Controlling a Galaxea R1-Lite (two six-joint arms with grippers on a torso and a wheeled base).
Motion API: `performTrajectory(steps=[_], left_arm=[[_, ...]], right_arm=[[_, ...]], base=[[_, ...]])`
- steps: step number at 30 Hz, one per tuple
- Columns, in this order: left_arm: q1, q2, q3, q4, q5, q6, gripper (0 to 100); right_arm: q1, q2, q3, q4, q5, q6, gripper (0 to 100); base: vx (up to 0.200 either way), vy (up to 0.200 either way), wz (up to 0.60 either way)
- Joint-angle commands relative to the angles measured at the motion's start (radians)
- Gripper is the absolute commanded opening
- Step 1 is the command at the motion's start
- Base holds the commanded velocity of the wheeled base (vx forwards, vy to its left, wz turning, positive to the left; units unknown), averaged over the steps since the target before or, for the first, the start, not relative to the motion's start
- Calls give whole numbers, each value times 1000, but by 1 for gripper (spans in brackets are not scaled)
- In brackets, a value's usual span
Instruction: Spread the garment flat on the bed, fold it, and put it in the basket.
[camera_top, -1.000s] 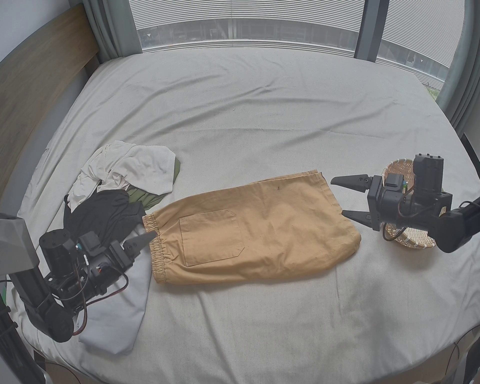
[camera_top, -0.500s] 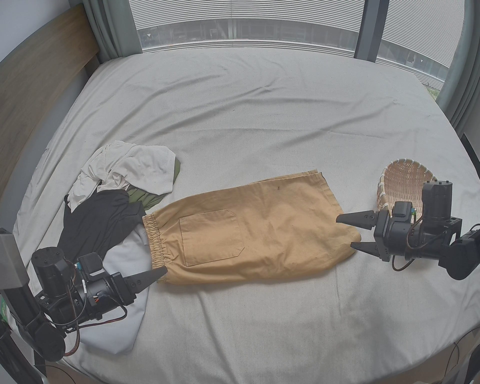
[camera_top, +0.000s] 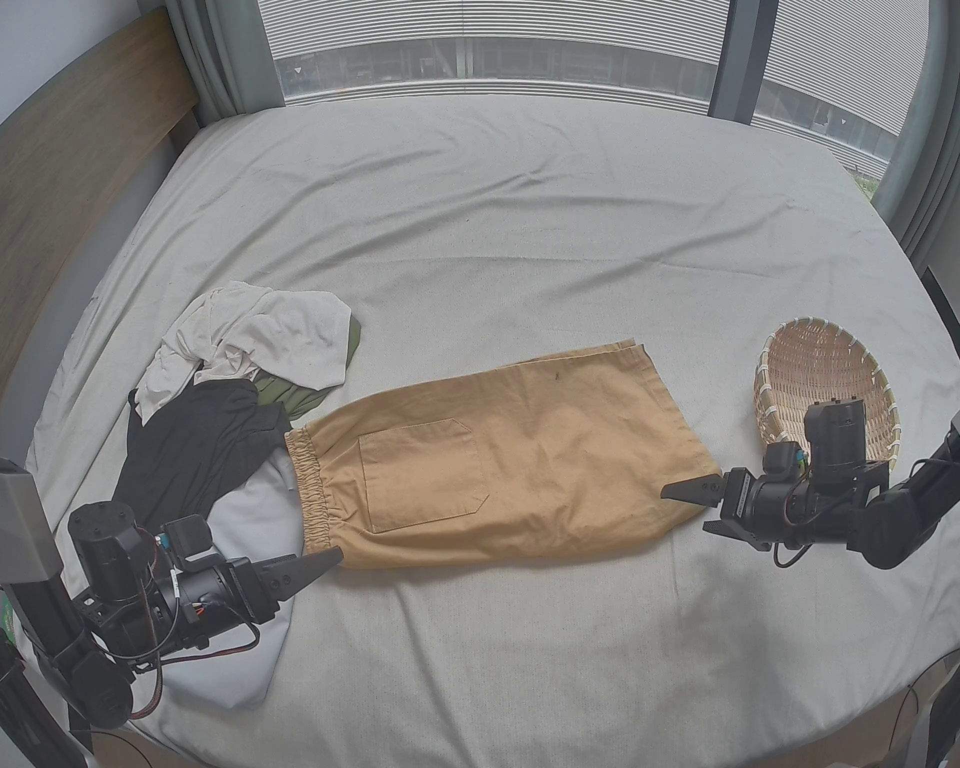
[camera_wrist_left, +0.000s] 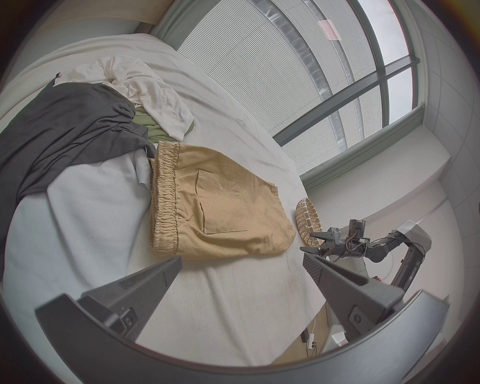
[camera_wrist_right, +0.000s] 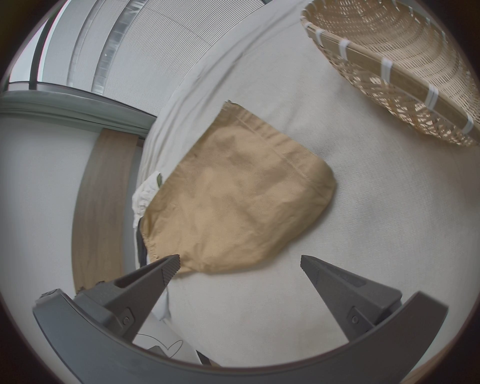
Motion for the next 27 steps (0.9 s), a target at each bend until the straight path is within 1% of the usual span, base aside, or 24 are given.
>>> performTrajectory(steps=[1,4,6,9,10,14,17,22,27], left_arm=[[3,21,0,-1,1,5,100],[3,22,-2,-1,1,4,100],[6,24,-3,-1,3,4,100],[7,24,-3,-1,1,4,100],[9,21,-3,-1,3,4,100],[12,21,-3,-1,3,4,100],[12,21,-5,-1,3,4,100],[11,21,-11,-1,14,2,100],[12,21,-14,-1,17,2,100]], right_arm=[[-3,73,-21,-6,-14,0,100],[-3,96,-41,-6,-23,1,100],[-1,144,-84,-7,-41,6,100],[-1,148,-90,-7,-41,7,100],[3,168,-128,-9,-41,34,100],[13,180,-164,-9,-41,95,100],[17,183,-174,-17,-40,103,100],[17,236,-199,-75,-41,113,100],[20,263,-210,-155,-41,159,100]], base=[[0,0,0],[0,0,0],[0,0,0],[0,0,0],[0,0,0],[0,0,0],[0,0,0],[0,0,0],[0,0,0]])
